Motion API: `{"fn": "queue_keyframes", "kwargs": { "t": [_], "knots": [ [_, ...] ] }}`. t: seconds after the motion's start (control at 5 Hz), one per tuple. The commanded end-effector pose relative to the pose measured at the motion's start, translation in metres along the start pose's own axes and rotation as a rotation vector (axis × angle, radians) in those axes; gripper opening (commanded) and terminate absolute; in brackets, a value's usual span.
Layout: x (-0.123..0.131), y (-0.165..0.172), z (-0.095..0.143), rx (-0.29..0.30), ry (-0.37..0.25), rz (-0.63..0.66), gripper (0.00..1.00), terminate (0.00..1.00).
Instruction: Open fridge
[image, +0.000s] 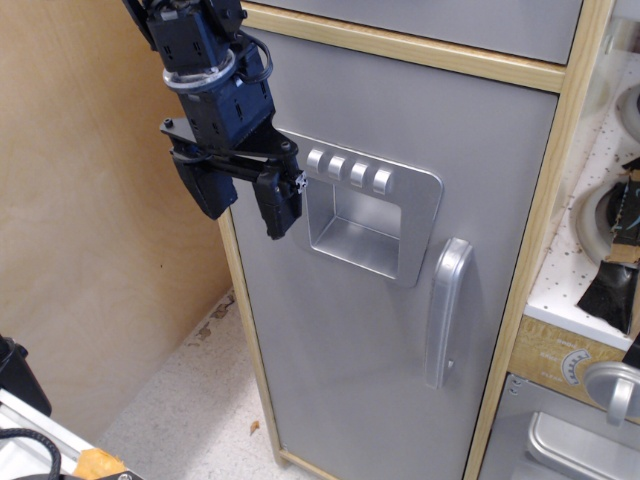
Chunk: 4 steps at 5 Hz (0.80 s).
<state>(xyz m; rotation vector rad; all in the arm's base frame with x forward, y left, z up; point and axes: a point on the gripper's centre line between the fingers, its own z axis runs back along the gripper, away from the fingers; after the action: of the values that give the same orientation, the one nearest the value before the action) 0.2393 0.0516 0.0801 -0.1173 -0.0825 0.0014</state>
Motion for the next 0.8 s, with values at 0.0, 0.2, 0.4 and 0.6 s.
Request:
{"fn": "queue_keyframes", "kwargs": {
  "t": [0.0,0.2,0.4,0.6],
  "knots": [
    [0.0,0.0,0.0,0.0,0.0,0.0,1.0,0.0],
    [0.002,-0.028,-0.012,-0.044,0.02,0.029,1.0,0.0],
    [0.005,-0.064,-0.021,-0.032,-0.04,0.025,1.0,0.0],
    [0.012,-0.084,-0.038,-0.036,-0.077,0.012,1.0,0.0]
  ]
}}
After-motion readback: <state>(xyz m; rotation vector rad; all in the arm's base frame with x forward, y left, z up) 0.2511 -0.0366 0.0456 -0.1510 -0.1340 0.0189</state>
